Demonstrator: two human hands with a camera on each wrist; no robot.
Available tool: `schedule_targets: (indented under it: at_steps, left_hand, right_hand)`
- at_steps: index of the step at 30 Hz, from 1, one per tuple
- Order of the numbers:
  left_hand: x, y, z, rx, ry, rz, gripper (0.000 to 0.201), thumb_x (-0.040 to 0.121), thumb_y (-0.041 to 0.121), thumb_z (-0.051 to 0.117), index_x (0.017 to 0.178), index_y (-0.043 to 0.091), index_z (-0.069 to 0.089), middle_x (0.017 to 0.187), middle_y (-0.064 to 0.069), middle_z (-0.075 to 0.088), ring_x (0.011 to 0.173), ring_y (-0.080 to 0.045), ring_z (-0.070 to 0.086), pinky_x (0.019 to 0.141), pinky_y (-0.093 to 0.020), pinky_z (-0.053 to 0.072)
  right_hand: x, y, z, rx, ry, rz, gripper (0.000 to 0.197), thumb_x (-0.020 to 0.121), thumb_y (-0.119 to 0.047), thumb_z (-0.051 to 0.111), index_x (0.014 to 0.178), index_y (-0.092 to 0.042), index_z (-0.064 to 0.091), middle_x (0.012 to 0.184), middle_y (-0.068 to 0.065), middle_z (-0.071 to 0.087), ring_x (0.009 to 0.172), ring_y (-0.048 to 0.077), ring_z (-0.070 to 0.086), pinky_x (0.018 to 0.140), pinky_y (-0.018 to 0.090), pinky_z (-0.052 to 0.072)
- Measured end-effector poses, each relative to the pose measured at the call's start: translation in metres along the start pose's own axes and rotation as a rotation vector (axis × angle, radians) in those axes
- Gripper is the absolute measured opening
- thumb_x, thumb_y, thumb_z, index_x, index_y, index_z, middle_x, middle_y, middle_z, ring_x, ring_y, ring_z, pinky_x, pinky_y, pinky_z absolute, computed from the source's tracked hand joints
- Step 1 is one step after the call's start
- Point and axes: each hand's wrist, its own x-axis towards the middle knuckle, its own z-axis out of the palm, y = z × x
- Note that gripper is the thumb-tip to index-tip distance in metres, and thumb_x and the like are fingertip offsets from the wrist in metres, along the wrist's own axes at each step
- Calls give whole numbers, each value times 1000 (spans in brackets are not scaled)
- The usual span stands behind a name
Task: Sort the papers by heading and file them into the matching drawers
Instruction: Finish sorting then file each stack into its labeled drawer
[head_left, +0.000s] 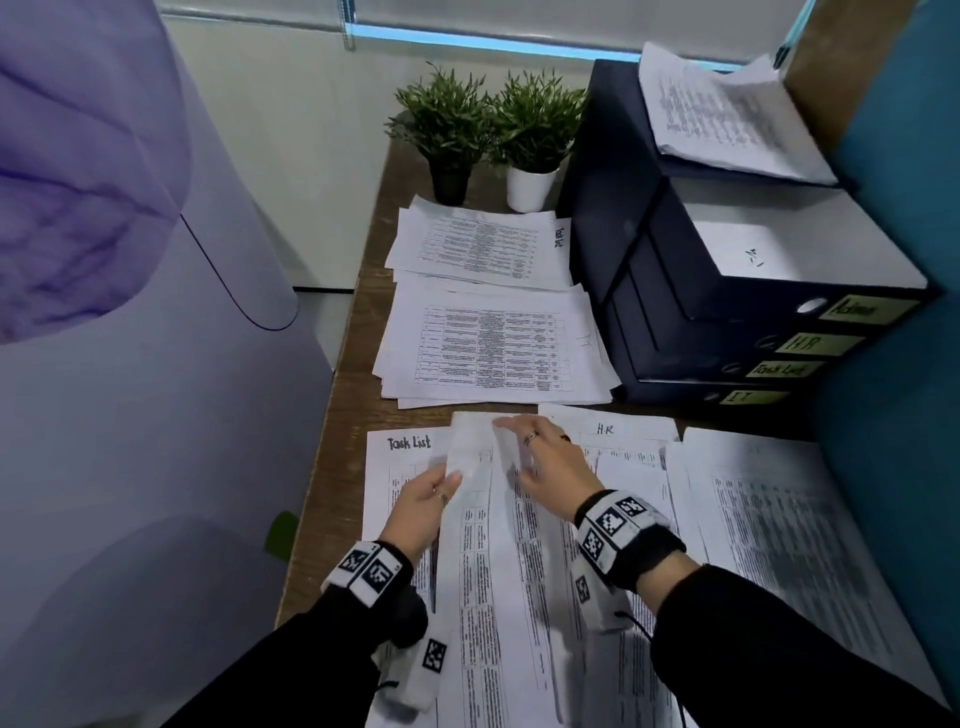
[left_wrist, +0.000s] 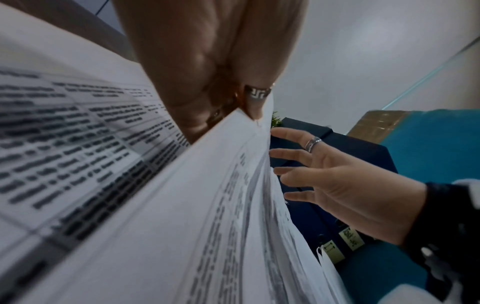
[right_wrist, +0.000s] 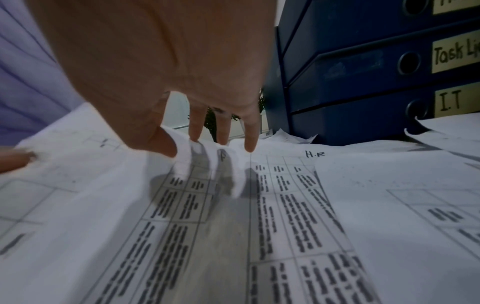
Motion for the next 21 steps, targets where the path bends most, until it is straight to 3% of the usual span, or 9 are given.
schedule_targets:
  at_steps: [3,5,9,10,12,14,16,18,21]
  left_hand:
    - [2,-3,-2,28,-4,40,25,96,9,43,103,19,65,99,2,72,97,-26,65,83,-38,52]
    - [3,-2,-5,31,-13,42,24,95,8,45,104,17,65,94,5,73,90,-22,66,73,-32,53]
    - [3,1,-6,1,-25,26,22,93,2,45,104,11,62,88,-2,72,68,-8,68,56,-18,52]
    - [3,3,-6,-11,-25,22,23,93,1,45,108,8,61,92,-5,71,69,-8,69,58,-18,53]
    - [4,3,-6,-35,-14,18,25,93,1,46,112,7,60,105,-11,69,89,-19,69,78,-31,55]
    - [5,2,-8,-66,13,14,24,92,0,48,109,9,62,111,-14,67,101,-28,65,89,-40,51]
    - [8,1,-11,-86,32,17,22,91,-2,48,104,10,62,107,-12,69,101,-29,64,90,-41,50]
    - [11,0,-13,-82,56,31,20,90,-2,50,98,12,62,94,-6,71,93,-26,65,82,-33,53]
    - [13,3,-13,-81,80,36,22,89,-4,52,95,16,59,87,-7,66,83,-19,63,78,-26,52]
  right_hand:
    - [1,-2,-4,-37,6,-21,62,81,-8,53,136,-33,38,149,0,21,135,23,19,106,47,32]
    - [1,-6,-10,-93,35,-67,65,79,-8,56,134,-38,39,148,0,20,136,22,14,105,46,27]
    - [2,-8,-22,-188,96,-149,35,77,-19,66,110,-27,60,138,-2,38,133,19,21,107,45,24]
    - [3,-6,-26,-200,128,-157,24,76,-22,68,99,-24,64,132,-4,44,129,16,24,106,44,25]
    - [3,-2,-37,-216,174,-172,9,74,-25,71,82,-20,67,117,-6,56,119,11,33,106,42,26]
    - [-1,2,-50,-197,92,-146,8,76,-25,70,72,-25,63,101,-10,62,103,5,45,110,35,20]
    - [-8,4,-62,-136,-18,-120,30,76,-20,70,60,-32,48,79,-13,61,78,0,50,105,28,25]
    - [-15,9,-73,-34,-81,-80,37,74,-12,71,57,-33,45,67,-15,56,69,-2,50,86,22,38]
    - [-19,13,-79,109,-156,-5,22,74,-9,72,76,-27,58,84,-7,62,77,14,62,69,21,48]
